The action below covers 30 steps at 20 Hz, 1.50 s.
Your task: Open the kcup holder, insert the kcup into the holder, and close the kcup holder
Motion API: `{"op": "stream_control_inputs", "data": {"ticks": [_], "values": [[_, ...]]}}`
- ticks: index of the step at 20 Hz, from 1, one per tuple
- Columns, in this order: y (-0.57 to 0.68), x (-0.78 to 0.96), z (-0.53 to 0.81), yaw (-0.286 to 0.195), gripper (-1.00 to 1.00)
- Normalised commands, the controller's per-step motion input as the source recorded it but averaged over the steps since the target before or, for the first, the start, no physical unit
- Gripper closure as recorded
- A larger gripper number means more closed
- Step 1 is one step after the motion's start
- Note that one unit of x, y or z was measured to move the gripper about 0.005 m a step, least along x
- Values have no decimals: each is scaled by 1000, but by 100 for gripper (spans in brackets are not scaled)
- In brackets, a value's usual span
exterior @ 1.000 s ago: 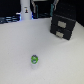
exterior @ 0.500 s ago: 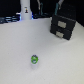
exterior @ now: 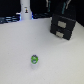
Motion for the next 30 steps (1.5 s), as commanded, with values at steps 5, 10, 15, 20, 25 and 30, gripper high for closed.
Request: {"op": "stream_control_inputs", "data": {"ticks": [5, 10, 15, 20, 25, 30], "values": [[680, -202, -122, -157, -100], [655, -164, -207, -151, -100], [591, -139, -253, -140, -100], [445, -97, -335, -116, -100], [255, -43, -403, -91, -100], [159, -144, -410, -70, -100]]}}
